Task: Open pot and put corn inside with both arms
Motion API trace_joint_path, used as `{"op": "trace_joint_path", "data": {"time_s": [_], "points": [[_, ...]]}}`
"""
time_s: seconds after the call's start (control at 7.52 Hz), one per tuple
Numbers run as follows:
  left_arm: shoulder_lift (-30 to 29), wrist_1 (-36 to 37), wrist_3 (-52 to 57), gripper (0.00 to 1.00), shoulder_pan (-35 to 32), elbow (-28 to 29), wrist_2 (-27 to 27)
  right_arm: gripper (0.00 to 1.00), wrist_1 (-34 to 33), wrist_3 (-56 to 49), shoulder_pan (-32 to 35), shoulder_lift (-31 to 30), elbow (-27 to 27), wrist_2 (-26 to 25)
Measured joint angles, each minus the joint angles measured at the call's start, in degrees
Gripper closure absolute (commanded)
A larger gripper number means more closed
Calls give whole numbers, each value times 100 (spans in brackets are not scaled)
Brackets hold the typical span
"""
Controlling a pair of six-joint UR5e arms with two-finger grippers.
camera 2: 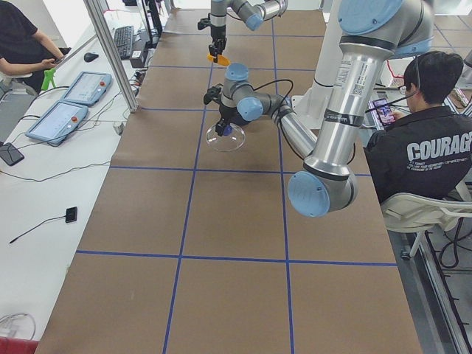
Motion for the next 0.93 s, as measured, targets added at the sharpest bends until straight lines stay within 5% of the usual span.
{"op": "trace_joint_path", "data": {"time_s": [0.53,0.93], "points": [[886,-1796,730,40,-736,916,-774,56,-176,881,-777,1040,-693,-670],[1414,-2278,1055,40,-1040,1042,-1090,56,-158,1212,-1325,1246,-842,-1102]]}}
